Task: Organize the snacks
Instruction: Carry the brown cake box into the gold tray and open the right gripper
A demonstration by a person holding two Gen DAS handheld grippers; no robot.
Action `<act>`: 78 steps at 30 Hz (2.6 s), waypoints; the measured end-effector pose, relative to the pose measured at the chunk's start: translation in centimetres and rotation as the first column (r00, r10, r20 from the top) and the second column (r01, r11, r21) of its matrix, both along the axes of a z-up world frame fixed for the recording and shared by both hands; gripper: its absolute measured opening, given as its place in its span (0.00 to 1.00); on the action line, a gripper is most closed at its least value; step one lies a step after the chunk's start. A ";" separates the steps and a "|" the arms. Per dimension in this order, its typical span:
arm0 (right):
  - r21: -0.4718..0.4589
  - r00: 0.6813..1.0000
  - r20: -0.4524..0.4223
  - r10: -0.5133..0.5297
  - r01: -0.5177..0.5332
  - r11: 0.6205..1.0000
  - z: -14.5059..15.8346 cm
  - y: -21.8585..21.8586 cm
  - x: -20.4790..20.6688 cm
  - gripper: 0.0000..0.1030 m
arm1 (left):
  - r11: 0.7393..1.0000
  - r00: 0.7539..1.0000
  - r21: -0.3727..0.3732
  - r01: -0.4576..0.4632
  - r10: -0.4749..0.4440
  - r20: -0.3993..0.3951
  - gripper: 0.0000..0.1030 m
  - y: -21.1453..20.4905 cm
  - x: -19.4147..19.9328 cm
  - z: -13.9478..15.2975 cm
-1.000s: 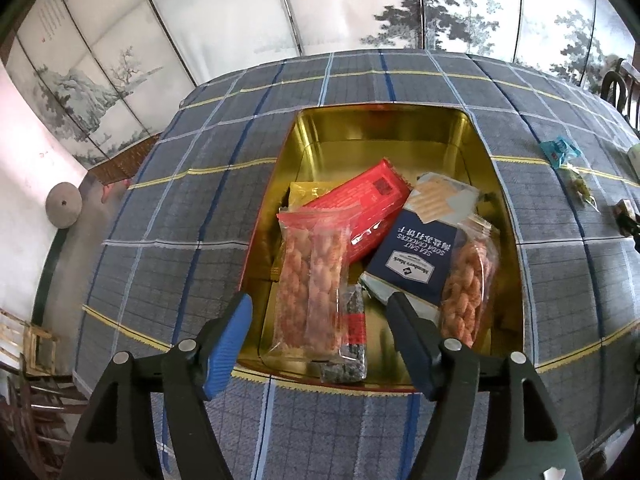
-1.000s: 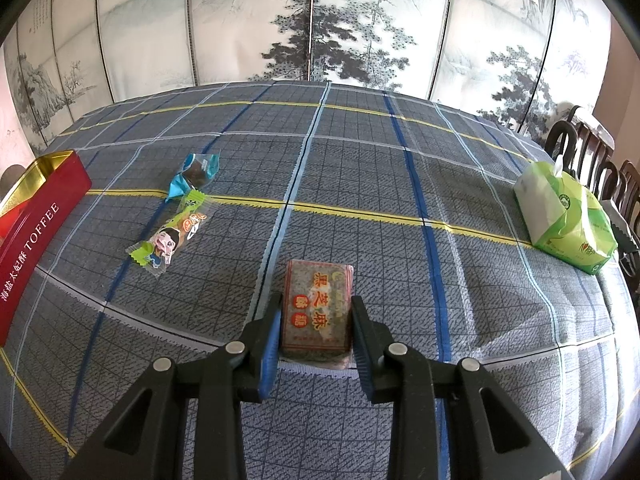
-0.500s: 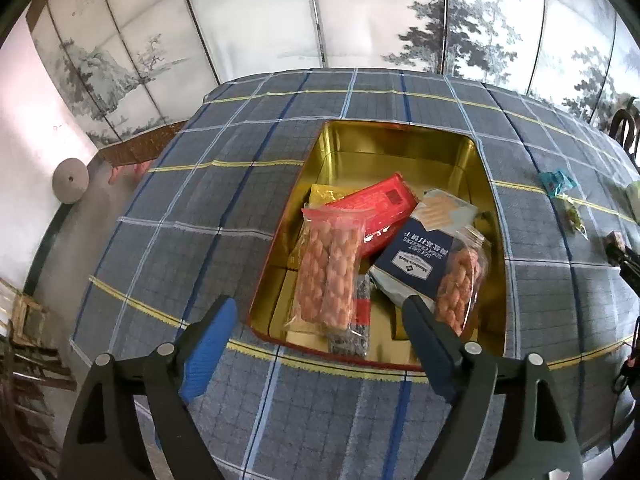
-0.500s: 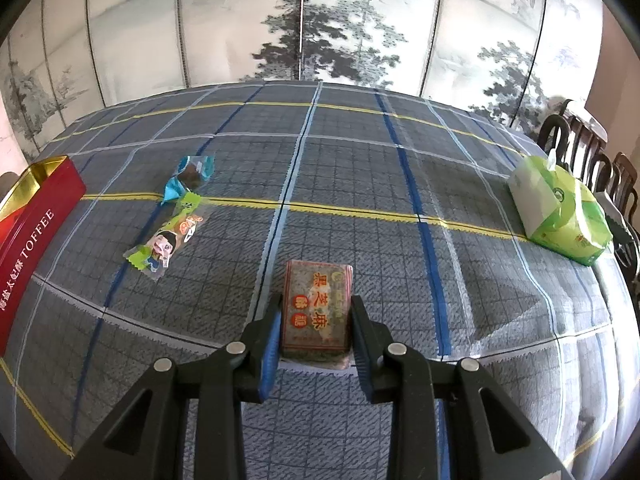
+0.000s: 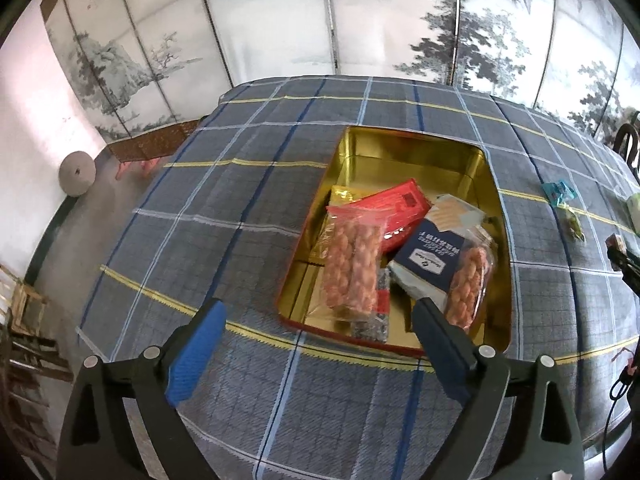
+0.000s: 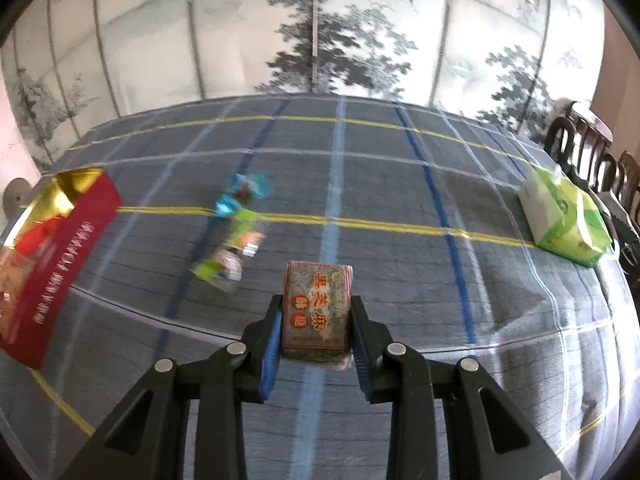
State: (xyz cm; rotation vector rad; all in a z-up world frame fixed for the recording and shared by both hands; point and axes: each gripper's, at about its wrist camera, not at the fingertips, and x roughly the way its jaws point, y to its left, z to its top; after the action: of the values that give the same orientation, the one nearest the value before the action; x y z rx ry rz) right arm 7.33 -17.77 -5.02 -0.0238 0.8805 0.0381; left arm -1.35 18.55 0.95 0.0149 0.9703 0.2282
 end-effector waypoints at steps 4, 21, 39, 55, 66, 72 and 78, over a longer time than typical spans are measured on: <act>0.044 0.998 0.012 0.063 -0.064 0.997 1.4 2.9 -0.3 0.30 | 1.000 1.000 -0.011 -0.028 0.028 0.010 0.91 1.0 -0.7 0.1; 0.132 0.894 0.055 0.444 -0.447 0.884 5.3 20.8 -2.9 0.30 | 0.986 0.987 -0.039 -0.163 0.163 -0.002 0.91 6.1 -3.7 -0.1; 0.044 0.836 -0.002 0.549 -0.549 0.835 2.6 28.8 -3.1 0.30 | 0.967 0.968 -0.056 -0.250 0.250 -0.016 0.91 9.7 -5.8 0.0; -0.011 0.825 -0.028 0.565 -0.565 0.825 1.2 30.3 -2.7 0.31 | 0.972 0.973 -0.053 -0.229 0.227 -0.040 0.91 9.0 -5.3 -0.5; 0.055 0.820 -0.012 0.572 -0.570 0.820 1.9 29.3 -3.3 0.40 | 0.977 0.977 -0.057 -0.207 0.204 -0.056 0.91 7.9 -4.9 -1.1; 0.092 0.824 0.027 0.565 -0.565 0.820 3.6 27.7 -4.0 0.42 | 0.978 0.980 -0.062 -0.197 0.194 -0.051 0.91 7.2 -4.6 -0.9; 0.095 0.854 0.074 0.515 -0.520 0.849 5.3 24.3 -3.9 0.43 | 0.982 0.984 -0.070 -0.177 0.174 -0.045 0.91 6.0 -4.1 -0.8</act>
State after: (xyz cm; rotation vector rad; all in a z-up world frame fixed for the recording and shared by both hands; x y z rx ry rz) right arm 3.39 6.55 0.29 -0.1577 0.8040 0.5943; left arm -5.43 24.59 0.19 -0.1353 1.0191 0.3557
